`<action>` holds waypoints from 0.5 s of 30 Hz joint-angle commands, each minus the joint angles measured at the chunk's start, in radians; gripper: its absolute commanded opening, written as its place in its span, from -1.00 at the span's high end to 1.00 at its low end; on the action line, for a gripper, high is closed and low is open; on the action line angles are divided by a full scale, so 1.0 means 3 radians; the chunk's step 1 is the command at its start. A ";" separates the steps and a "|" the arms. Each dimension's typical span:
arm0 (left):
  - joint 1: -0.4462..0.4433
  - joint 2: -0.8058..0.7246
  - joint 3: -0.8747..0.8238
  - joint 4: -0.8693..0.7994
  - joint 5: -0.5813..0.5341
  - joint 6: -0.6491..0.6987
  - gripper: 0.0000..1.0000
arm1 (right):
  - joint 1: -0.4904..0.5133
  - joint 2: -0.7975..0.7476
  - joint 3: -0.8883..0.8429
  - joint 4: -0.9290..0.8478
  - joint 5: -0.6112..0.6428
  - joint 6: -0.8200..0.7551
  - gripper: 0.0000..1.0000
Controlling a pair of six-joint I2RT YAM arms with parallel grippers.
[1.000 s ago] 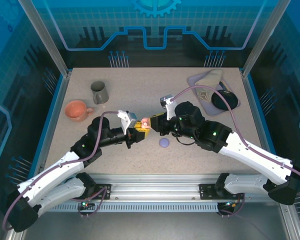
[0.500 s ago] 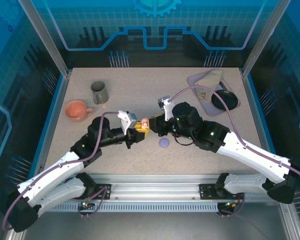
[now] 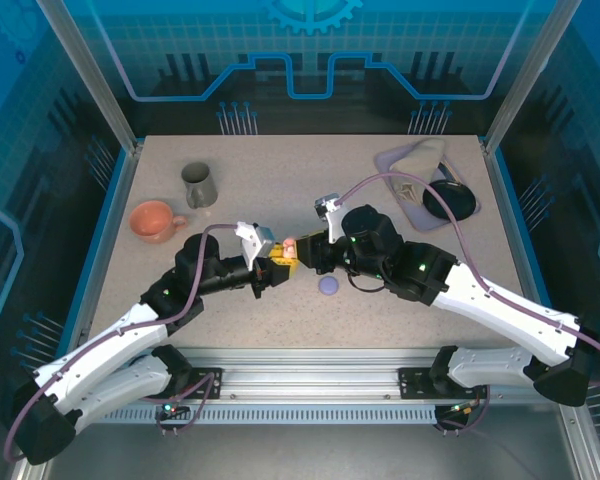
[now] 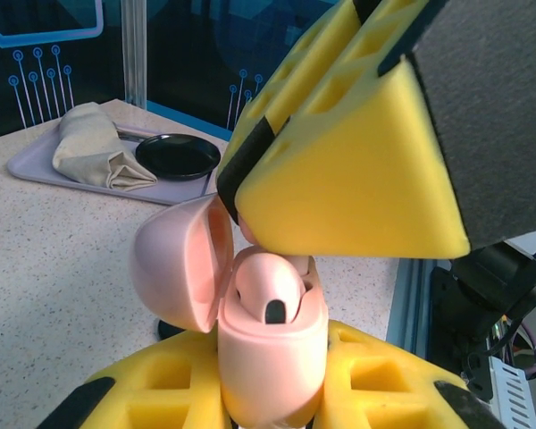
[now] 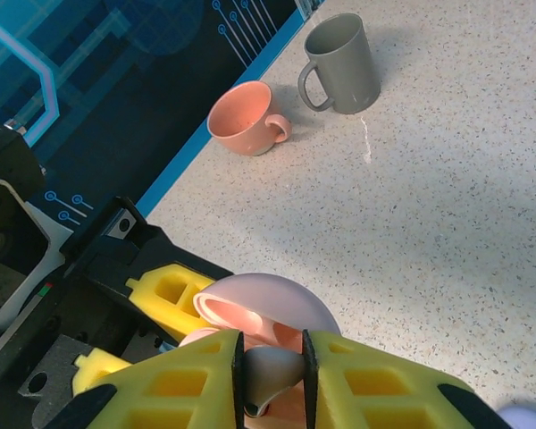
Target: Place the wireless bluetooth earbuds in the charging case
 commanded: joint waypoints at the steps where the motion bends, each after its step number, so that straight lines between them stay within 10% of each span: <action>1: -0.0013 -0.0060 0.0120 0.0077 0.0040 0.0078 1.00 | 0.0029 0.0024 0.0084 -0.0174 0.0002 0.0014 0.47; 15: -0.0013 -0.0043 0.0130 0.0068 0.0050 0.0078 1.00 | -0.0088 -0.0131 0.0207 -0.0273 -0.0097 0.0004 0.10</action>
